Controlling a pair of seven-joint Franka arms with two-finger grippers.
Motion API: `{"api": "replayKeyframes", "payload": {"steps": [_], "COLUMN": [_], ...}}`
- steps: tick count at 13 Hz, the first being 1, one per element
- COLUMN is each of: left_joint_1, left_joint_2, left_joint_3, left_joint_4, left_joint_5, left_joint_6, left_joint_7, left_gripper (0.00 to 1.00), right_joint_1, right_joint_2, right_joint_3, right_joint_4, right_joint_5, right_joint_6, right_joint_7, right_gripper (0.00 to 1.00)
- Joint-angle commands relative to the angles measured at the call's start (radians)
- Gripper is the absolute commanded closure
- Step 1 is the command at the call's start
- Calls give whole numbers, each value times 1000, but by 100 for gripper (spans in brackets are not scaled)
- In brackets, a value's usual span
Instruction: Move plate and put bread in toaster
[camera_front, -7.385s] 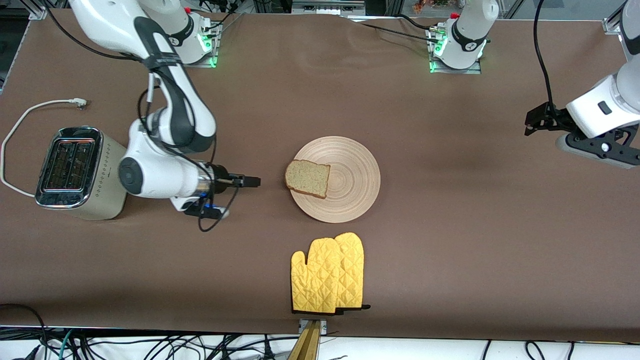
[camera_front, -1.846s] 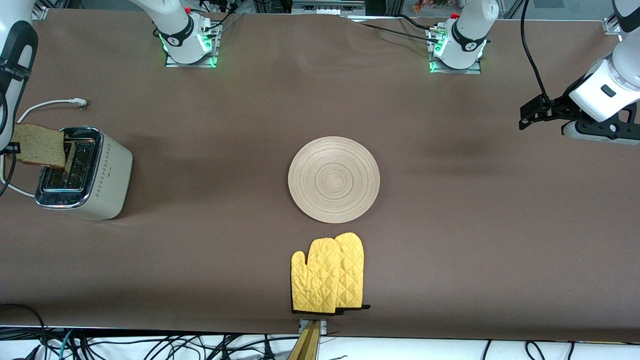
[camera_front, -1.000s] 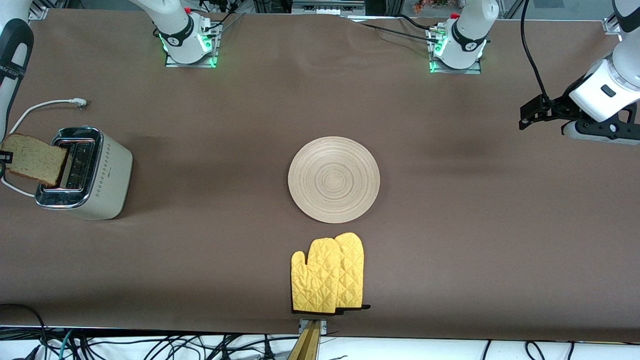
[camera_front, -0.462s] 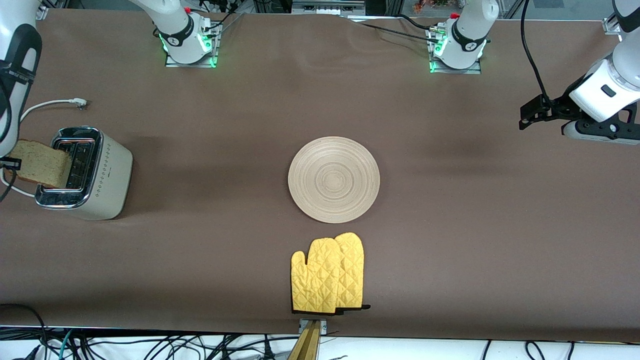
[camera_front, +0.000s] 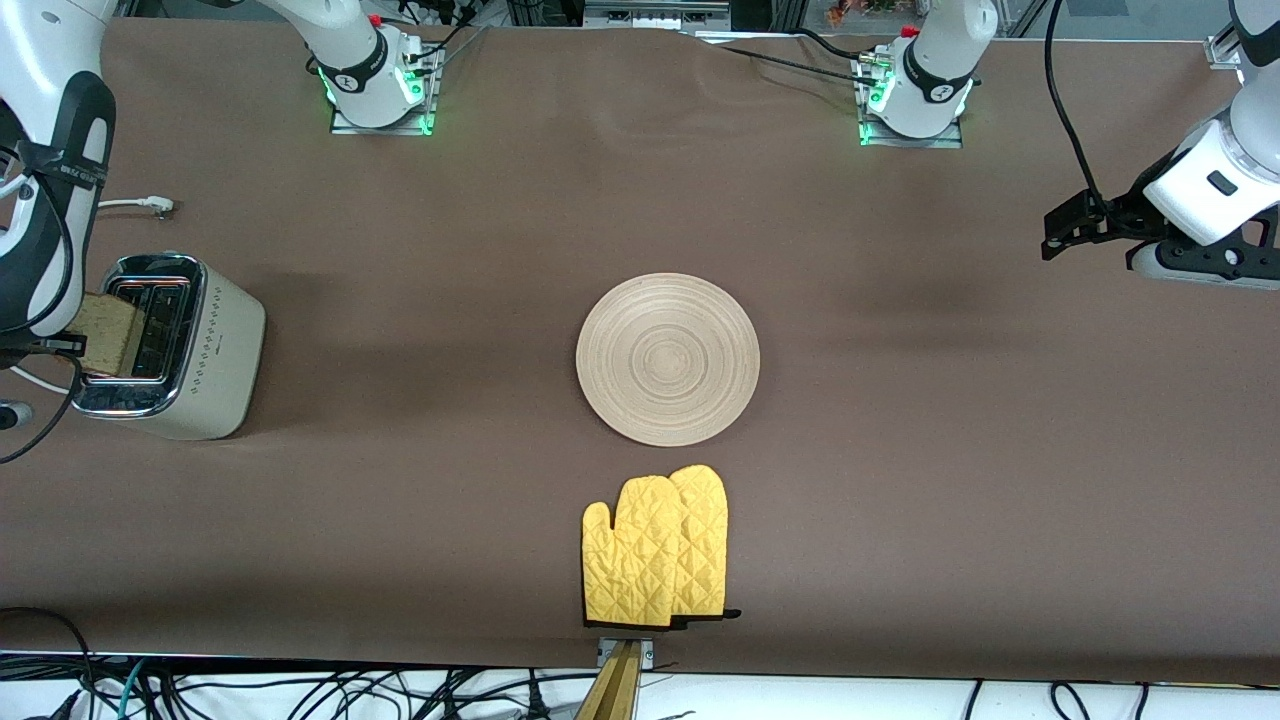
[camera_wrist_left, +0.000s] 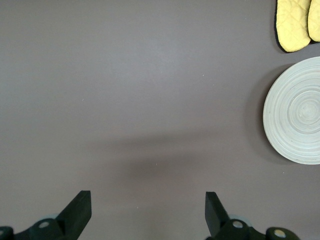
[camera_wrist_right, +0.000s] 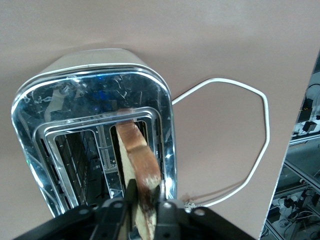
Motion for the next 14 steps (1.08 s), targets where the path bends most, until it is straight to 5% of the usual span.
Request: {"api": "replayKeyframes", "payload": {"steps": [1, 6, 9, 14], "left_joint_1": [-2, 1, 6, 4], "left_joint_2": [15, 15, 15, 15], "left_joint_3": [-2, -2, 0, -2], "left_joint_4": [33, 33, 32, 33], "left_joint_5": [-3, -3, -3, -3], "left_joint_6": [-27, -35, -39, -53], "left_joint_7": [-4, -6, -4, -6], "left_gripper": [0, 0, 0, 0], "right_joint_1": [-13, 2, 20, 180], "right_joint_2": [0, -50, -100, -100], "right_joint_3": [1, 3, 24, 20], "right_joint_4": [3, 36, 43, 71], "right_joint_5": [30, 34, 141, 175], "right_joint_6": [7, -10, -19, -27], "right_joint_7": [-5, -39, -41, -39], "right_gripper": [0, 0, 0, 0]}}
